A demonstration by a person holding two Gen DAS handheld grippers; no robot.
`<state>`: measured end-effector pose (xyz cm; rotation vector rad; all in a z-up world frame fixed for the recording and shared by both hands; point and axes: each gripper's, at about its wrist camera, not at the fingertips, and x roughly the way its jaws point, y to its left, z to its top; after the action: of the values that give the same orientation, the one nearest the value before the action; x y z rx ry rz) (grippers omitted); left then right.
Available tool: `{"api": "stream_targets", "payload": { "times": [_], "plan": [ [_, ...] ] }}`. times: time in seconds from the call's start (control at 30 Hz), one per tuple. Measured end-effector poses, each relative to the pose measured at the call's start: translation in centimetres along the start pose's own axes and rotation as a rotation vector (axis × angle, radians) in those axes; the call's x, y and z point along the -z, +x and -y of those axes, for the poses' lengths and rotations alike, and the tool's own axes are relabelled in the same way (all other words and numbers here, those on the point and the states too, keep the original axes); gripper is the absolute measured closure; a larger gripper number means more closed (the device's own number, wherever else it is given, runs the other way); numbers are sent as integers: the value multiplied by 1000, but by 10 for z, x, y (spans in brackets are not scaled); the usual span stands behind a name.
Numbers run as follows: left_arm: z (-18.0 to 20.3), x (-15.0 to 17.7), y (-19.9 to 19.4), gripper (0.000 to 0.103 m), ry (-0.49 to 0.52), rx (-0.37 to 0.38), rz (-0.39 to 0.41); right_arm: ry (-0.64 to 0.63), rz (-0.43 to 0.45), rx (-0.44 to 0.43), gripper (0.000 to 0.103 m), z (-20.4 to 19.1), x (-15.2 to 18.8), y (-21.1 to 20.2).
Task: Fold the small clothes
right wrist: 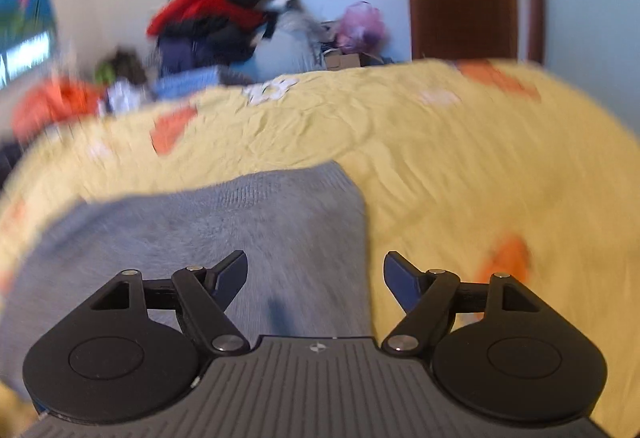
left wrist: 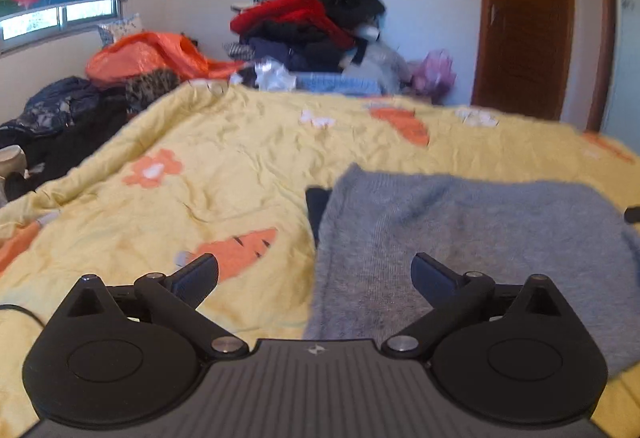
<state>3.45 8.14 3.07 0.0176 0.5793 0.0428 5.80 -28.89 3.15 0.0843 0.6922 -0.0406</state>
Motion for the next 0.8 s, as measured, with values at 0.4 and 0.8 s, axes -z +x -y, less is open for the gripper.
{"api": "stream_targets", "payload": {
  "times": [0.4, 0.8],
  "plan": [
    [22, 12, 29, 89, 27, 13, -64, -38, -45, -17, 18, -30, 11, 39],
    [7, 13, 4, 92, 3, -2, -28, -48, 5, -63, 19, -22, 10, 32]
  ]
}}
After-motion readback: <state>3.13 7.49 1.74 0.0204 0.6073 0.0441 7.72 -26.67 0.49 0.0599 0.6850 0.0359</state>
